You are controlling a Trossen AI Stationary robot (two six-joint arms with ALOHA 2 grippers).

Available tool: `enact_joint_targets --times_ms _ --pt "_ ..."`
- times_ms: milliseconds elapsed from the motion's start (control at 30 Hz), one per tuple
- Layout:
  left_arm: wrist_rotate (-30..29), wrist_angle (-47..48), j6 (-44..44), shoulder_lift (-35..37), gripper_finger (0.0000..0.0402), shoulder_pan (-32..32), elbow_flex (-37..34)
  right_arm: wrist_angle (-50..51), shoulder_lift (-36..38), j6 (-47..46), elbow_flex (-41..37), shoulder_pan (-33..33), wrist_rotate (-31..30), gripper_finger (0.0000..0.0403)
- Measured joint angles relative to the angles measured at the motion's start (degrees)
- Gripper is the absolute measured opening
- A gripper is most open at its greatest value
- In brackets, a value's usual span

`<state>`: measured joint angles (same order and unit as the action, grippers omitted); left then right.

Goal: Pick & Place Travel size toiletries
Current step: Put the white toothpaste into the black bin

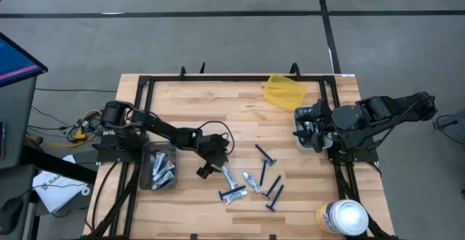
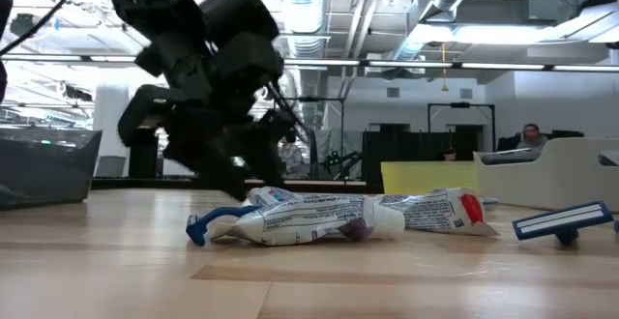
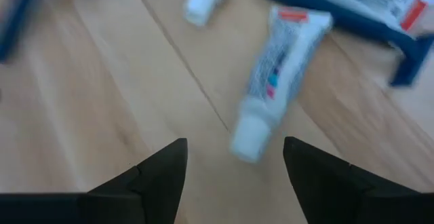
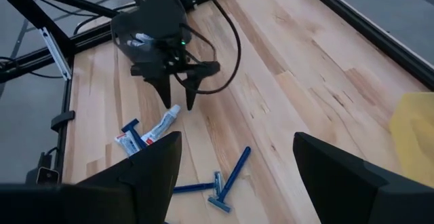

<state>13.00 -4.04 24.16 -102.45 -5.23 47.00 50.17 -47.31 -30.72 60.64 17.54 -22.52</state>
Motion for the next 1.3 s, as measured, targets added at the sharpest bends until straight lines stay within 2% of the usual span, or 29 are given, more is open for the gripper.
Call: enact_joint_targets --times_ms 267,600,767,900,1167,1300 --pt "1.48 -1.0 0.82 -2.3 0.0233 -0.09 0.1 0.15 0.02 -1.03 0.0 0.0 -0.02 0.0276" --pt "1.81 -1.91 1.09 -2.45 0.0132 -0.2 0.03 0.17 0.0 -1.44 0.0 0.0 -0.02 0.0276" --pt "1.14 -3.15 1.11 -2.61 0.0104 -0.18 0.16 0.33 0.02 -1.42 0.0 0.0 -0.04 0.0276" --pt "0.96 -4.54 1.11 -2.61 0.0111 -0.14 0.23 0.35 0.0 -1.29 0.0 0.0 -0.04 0.0276" --pt "1.37 -5.37 1.11 -2.61 0.0175 -0.15 0.25 0.37 0.0 -1.25 0.0 0.0 -0.07 0.0276" --pt "1.37 -5.51 1.11 -2.61 0.0187 -0.15 0.25 0.37 0.02 -1.25 0.0 -0.02 -0.07 0.0276"
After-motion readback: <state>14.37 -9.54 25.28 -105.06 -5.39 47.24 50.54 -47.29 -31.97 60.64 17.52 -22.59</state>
